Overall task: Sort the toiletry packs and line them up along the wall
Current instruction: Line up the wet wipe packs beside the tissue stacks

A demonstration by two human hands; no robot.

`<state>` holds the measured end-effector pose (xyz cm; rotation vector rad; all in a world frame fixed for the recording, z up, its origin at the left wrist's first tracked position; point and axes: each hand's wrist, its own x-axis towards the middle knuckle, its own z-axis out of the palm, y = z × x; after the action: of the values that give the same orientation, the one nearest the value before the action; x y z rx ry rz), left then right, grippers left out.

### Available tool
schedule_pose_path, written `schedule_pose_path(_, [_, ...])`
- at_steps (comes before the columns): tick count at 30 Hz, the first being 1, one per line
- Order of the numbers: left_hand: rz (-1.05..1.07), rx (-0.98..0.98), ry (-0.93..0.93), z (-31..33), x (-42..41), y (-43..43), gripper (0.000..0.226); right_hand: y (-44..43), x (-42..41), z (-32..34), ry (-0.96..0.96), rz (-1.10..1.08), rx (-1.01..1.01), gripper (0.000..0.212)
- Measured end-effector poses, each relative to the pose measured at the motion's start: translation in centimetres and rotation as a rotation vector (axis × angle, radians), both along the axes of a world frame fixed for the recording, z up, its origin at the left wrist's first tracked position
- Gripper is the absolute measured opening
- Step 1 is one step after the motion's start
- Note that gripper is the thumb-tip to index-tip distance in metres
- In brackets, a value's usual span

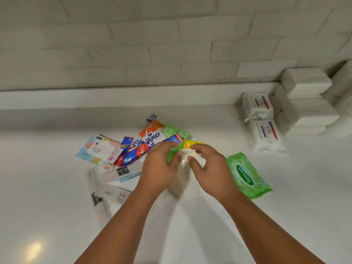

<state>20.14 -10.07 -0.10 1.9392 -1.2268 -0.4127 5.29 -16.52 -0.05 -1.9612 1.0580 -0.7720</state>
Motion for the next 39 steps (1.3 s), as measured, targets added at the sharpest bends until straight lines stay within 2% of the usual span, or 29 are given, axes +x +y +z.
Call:
schedule_pose_path(6, [-0.042, 0.160, -0.006, -2.1, 5.6, 5.4, 0.022, 5.0, 5.0, -2.7, 0.222, 0.115, 0.116, 0.034])
schedule_pose_path(11, [-0.133, 0.313, -0.121, -3.7, 8.0, 7.8, 0.029, 7.6, 5.9, -4.7, 0.444, 0.113, 0.166, 0.032])
schedule_pose_path(20, [-0.245, 0.440, -0.119, -4.0, 9.2, 8.5, 0.054, 8.5, 7.0, -5.8, 0.560, 0.045, 0.174, 0.018])
schedule_pose_path(23, [-0.264, 0.412, -0.024, -3.8, 9.4, 8.5, 0.058, 8.5, 7.0, -6.1, 0.471, -0.027, 0.196, 0.016])
schedule_pose_path(27, [-0.295, 0.427, 0.122, -3.9, 9.8, 8.4, 0.074, 8.2, 6.6, -6.2, 0.218, -0.160, 0.266, 0.024])
schedule_pose_path(32, [-0.357, 0.463, 0.203, -3.6, 10.0, 8.2, 0.044, 7.6, 6.3, -5.1, 0.068, -0.199, 0.248, 0.026])
schedule_pose_path(36, [-0.320, 0.383, 0.289, -3.4, 9.2, 7.8, 0.038, 7.7, 6.0, -4.4, -0.210, -0.230, 0.414, 0.006])
schedule_pose_path(39, [-0.274, 0.300, 0.354, -2.9, 8.3, 7.0, 0.038, 7.7, 5.2, -4.3, -0.381, -0.184, 0.543, 0.040])
